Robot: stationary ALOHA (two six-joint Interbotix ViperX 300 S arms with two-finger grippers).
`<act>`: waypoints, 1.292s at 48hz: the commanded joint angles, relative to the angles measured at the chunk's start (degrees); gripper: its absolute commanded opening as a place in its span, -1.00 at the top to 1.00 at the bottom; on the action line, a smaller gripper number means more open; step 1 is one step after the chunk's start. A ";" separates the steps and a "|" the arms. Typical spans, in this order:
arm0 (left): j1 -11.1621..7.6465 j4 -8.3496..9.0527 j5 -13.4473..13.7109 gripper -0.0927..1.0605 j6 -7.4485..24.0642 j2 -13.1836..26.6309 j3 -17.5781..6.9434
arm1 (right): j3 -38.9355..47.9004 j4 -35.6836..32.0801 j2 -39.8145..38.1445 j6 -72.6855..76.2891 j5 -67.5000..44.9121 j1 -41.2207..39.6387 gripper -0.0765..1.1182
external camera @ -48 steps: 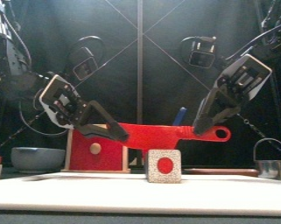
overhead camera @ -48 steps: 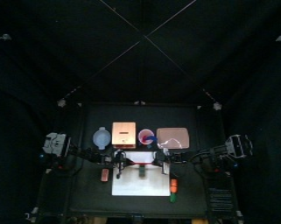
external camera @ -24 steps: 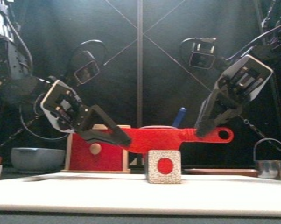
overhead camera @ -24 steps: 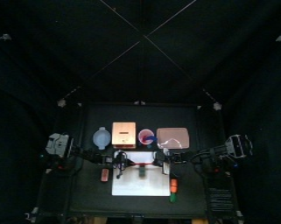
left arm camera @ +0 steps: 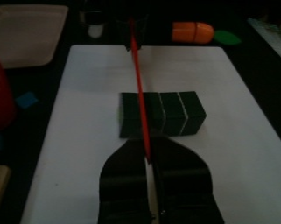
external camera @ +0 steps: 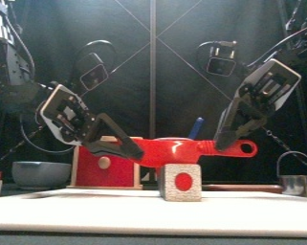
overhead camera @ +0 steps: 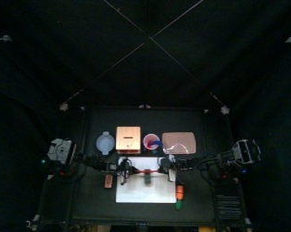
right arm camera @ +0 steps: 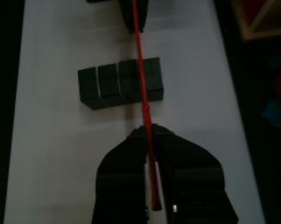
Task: Cut the sushi into 4 pieces with the knife
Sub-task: Cut the sushi into 4 pieces
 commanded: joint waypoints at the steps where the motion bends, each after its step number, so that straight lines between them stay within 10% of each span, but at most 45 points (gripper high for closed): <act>1: -0.09 -0.35 -0.44 0.48 0.09 -0.26 -2.02 | -2.29 0.26 -0.44 0.09 -1.14 -0.09 0.66; 24: 0.53 -3.52 0.18 0.48 0.70 4.48 -2.37 | -2.99 0.26 2.90 0.00 -0.70 -0.97 0.66; 34: 3.60 -3.43 0.44 0.49 0.88 4.13 -2.37 | -3.08 -0.18 2.81 -0.09 -0.44 -4.48 0.66; 45: 6.24 -0.62 0.35 0.49 0.88 2.81 -2.37 | -3.16 -1.58 1.41 -0.09 0.09 -6.24 0.66; 62: 4.57 2.72 0.44 0.49 0.79 -6.06 -0.88 | -2.90 -1.32 -6.59 0.09 1.67 -3.87 0.66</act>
